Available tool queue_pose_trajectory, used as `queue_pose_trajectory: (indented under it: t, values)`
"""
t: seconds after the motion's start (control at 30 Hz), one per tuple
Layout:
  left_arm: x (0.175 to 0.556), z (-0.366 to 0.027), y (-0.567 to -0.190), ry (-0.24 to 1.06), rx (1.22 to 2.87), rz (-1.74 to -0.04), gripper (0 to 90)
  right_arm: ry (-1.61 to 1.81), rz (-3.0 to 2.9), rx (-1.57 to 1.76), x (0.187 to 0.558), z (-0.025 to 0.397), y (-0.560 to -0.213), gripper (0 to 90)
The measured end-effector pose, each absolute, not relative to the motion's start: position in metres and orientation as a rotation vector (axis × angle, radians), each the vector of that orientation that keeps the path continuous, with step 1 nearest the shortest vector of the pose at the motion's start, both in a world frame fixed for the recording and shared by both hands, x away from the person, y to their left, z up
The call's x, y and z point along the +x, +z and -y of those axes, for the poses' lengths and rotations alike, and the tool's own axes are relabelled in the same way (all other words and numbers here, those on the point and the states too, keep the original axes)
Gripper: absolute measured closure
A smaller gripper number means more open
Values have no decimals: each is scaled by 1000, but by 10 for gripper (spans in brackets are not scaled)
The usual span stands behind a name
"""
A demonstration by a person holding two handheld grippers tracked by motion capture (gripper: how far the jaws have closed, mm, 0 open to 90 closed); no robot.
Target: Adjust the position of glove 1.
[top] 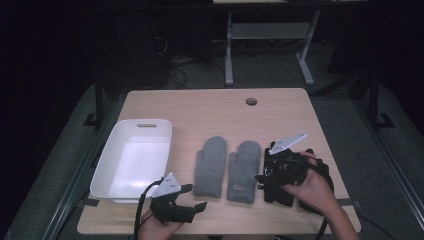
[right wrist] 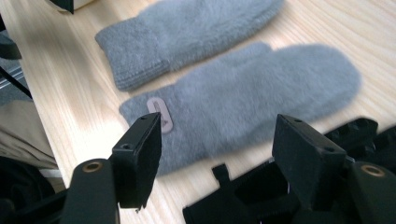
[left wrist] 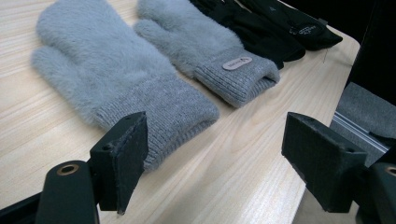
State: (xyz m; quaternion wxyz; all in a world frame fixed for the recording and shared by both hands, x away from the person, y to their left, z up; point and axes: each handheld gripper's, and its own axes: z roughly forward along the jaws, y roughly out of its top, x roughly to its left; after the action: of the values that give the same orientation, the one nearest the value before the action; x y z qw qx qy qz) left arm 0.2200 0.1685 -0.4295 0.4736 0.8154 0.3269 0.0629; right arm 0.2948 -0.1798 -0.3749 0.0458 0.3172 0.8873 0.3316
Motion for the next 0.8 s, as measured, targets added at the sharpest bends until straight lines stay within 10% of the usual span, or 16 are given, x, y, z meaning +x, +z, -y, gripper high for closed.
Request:
queue_pose_trajectory:
  t: [0.8]
  values:
    - [218, -167, -429, 167, 1984, -793, 229, 822, -2851, 931, 346, 136, -395, 335]
